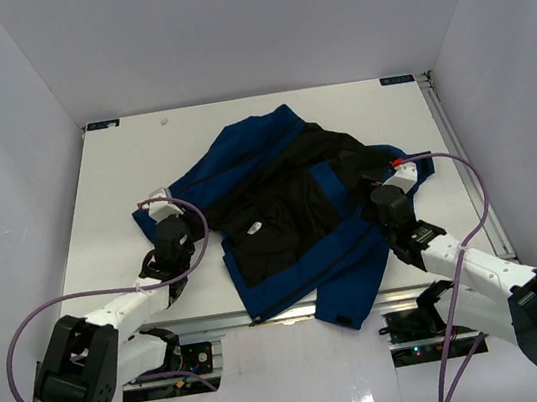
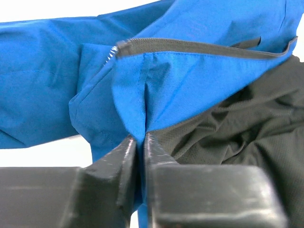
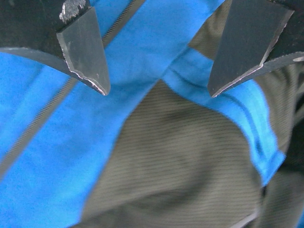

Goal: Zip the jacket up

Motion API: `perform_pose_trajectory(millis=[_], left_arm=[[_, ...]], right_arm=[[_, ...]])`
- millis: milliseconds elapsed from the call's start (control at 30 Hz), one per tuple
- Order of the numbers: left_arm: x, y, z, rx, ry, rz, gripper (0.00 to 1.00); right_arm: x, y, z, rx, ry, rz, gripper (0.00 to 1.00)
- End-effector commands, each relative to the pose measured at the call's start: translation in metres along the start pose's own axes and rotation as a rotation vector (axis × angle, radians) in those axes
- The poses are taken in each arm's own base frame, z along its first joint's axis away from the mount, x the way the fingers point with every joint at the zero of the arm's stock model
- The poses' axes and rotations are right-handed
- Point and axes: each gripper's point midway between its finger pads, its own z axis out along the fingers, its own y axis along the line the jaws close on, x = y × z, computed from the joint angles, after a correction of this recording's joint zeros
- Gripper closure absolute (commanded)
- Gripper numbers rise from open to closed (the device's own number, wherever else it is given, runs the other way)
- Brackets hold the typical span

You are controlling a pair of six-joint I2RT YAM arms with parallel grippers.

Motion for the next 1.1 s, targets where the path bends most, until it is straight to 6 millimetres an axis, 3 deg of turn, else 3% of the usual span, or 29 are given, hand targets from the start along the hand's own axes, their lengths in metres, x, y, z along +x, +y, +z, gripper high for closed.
perform_pose_trajectory(millis=[0,100,300,367,467,567,633,733,933,1067], left_arm=[[-0.015,0.004,-0.006,-0.042,-0.047,-0.033,0.67],[-0.029,-0.008,-0.013,-0.002,-0.050,-0.009,0.35],[-0.070,-0.040,-0.026,0.069,-0.059,0.024,0.19],[-0.073,-0.046,-0.028,0.081,-0.035,0.037,0.18],[-0.081,-0.072,-0.033,0.189,-0.003,0.058,0.19],[-0.068,-0.106,-0.042,0.339,0.075,0.080,0.19],[-0.049,-0.120,-0.041,0.391,0.137,0.099,0.19],[-0.001,-0.148,-0.049,0.496,0.295,0.174,0.19],[0.073,-0.163,-0.039,0.383,0.487,0.411,0.22],[0.112,-0.177,-0.051,0.479,0.558,0.447,0.22]], right_arm=[[-0.015,-0.021,-0.001,0.125,-0.077,0.060,0.09],[-0.025,-0.034,0.002,0.171,-0.087,0.070,0.09],[-0.033,-0.065,0.002,0.257,-0.060,0.125,0.08],[-0.032,-0.066,-0.001,0.244,-0.063,0.165,0.07],[-0.022,-0.071,-0.001,0.252,-0.050,0.175,0.07],[-0.018,-0.068,0.004,0.236,-0.031,0.158,0.07],[-0.021,-0.060,0.009,0.197,-0.037,0.144,0.08],[-0.030,-0.050,0.020,0.164,-0.033,0.081,0.08],[-0.027,-0.041,0.035,0.138,-0.013,0.080,0.08],[-0.031,-0.034,0.055,0.132,0.006,0.015,0.08]])
